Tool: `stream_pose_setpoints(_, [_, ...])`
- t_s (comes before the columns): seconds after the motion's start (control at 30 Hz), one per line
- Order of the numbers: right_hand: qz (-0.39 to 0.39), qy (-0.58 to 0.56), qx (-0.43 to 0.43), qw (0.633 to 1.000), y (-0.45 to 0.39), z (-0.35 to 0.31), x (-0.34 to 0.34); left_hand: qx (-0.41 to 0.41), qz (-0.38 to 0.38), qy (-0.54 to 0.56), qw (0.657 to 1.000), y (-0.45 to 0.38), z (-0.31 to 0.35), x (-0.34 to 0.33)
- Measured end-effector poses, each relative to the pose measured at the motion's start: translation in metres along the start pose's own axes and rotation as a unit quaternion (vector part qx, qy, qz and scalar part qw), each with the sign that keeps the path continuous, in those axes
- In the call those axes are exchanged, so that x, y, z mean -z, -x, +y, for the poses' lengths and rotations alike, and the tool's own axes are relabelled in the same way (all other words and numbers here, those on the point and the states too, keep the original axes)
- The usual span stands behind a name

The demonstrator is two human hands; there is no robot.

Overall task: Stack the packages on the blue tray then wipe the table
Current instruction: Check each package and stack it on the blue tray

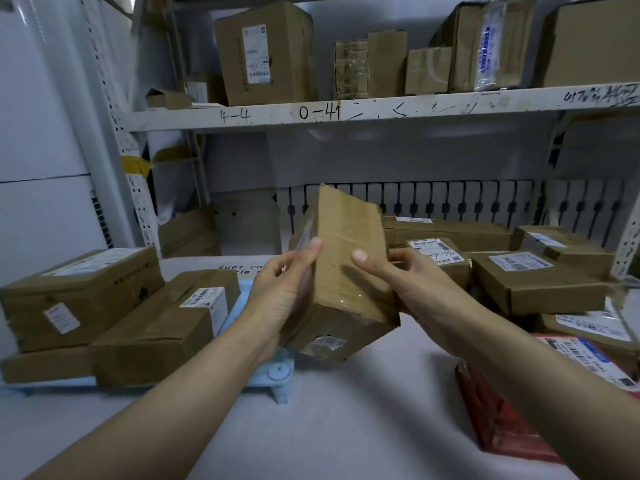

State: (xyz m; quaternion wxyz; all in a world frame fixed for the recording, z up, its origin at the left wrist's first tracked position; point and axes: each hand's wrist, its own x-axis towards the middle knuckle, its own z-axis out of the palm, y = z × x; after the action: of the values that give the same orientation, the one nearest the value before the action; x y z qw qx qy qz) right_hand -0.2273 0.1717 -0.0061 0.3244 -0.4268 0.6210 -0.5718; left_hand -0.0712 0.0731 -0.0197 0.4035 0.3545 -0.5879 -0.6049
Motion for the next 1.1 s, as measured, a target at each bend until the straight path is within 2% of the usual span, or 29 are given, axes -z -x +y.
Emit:
stream_pose_setpoints(0.2, [0.002,-0.046,-0.019,0.999,-0.001,0.003,-0.001,-0.036,0.025,-0.031,0.999,0.002,-0.001,0.003])
stream_pose_setpoints(0.5, [0.008,-0.043,-0.046,0.998,-0.005,-0.003,-0.003,-0.066,0.042,-0.024,0.997,0.002,0.005,0.011])
stream_pose_setpoints(0.6, [0.001,-0.086,-0.061,0.994,-0.007,-0.012,-0.008,-0.036,0.052,0.043,0.997,0.004,0.011,0.021])
stream_pose_setpoints(0.7, [-0.019,-0.135,-0.065,0.989,-0.012,-0.023,-0.022,0.015,-0.004,0.077,0.997,0.011,0.018,0.036])
stream_pose_setpoints(0.77, [-0.036,-0.138,-0.068,0.987,-0.017,-0.031,-0.037,0.020,-0.016,0.083,0.996,0.017,0.024,0.050])
stream_pose_setpoints(0.97, [-0.066,-0.180,-0.085,0.978,-0.042,-0.057,-0.102,-0.027,0.069,0.081,0.994,0.024,0.052,0.120])
stream_pose_setpoints(1.1, [-0.107,-0.197,-0.151,0.963,-0.055,-0.066,-0.152,-0.038,0.126,0.058,0.990,0.023,0.056,0.162])
